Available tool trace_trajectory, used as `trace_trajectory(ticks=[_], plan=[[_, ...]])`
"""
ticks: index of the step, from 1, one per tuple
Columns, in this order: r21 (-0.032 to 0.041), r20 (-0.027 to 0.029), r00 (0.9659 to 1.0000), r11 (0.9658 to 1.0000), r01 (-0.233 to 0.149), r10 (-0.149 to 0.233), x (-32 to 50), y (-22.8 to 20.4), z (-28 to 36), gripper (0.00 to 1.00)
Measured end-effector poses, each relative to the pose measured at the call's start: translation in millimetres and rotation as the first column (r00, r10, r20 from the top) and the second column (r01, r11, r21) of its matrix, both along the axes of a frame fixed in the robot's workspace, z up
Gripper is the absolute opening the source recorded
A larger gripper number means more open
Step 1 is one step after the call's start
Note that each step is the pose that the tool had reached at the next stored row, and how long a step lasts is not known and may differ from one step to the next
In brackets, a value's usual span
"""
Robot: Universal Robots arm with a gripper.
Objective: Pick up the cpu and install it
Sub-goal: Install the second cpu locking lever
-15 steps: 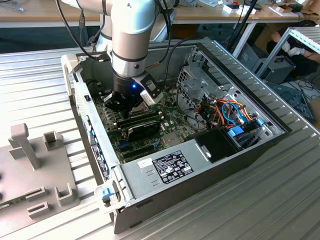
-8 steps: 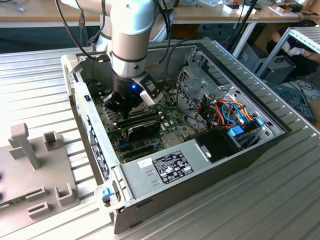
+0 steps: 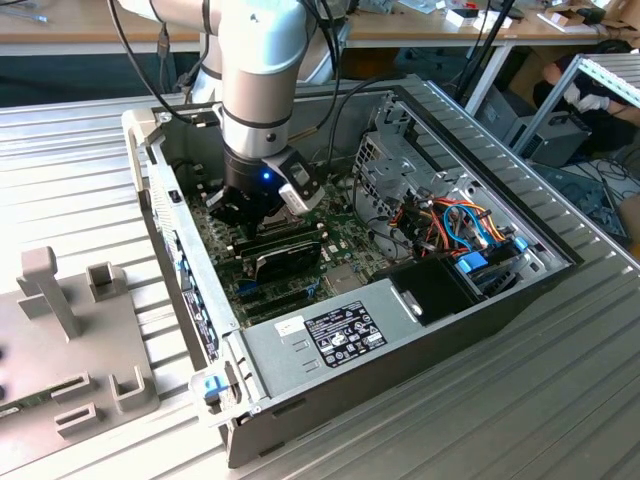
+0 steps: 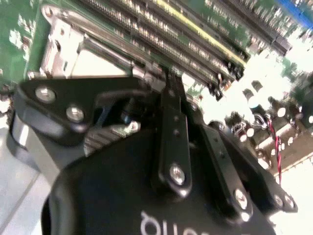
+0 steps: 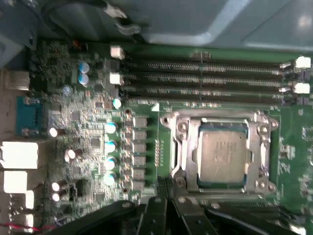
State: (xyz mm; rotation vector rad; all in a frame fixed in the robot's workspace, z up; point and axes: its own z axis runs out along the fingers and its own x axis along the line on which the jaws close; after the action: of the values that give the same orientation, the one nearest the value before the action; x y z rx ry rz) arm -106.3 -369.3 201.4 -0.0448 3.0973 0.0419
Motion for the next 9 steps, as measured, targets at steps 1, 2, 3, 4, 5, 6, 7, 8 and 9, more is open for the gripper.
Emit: trace_trajectory(ticks=[1, 2, 3, 4, 5, 6, 7, 8, 9], plan=[[-0.0002, 0.0002, 1.0000, 1.0000, 0.000, 0.000, -0.1, 0.0, -0.1, 0.11], [-0.0003, 0.0001, 1.0000, 1.0000, 0.000, 0.000, -0.2, 0.0, 0.0, 0.11], [-0.0001, 0.0002, 1.0000, 1.0000, 0.000, 0.000, -0.2, 0.0, -0.1, 0.11], [-0.0002, 0.0003, 1.0000, 1.0000, 0.000, 0.000, -0.2, 0.0, -0.1, 0.11], [-0.0003, 0.0003, 1.0000, 1.0000, 0.000, 0.000, -0.2, 0.0, 0.1, 0.11], [-0.0005, 0.0004, 1.0000, 1.0000, 0.000, 0.000, -0.2, 0.1, 0.4, 0.11], [-0.0006, 0.0006, 1.0000, 1.0000, 0.000, 0.000, -0.1, 0.1, 0.7, 0.11], [-0.0019, 0.0007, 1.0000, 1.0000, 0.000, 0.000, -0.1, 0.1, 1.5, 0.11], [-0.0035, 0.0004, 1.0000, 1.0000, 0.000, 0.000, -0.1, 0.0, 2.2, 0.11]])
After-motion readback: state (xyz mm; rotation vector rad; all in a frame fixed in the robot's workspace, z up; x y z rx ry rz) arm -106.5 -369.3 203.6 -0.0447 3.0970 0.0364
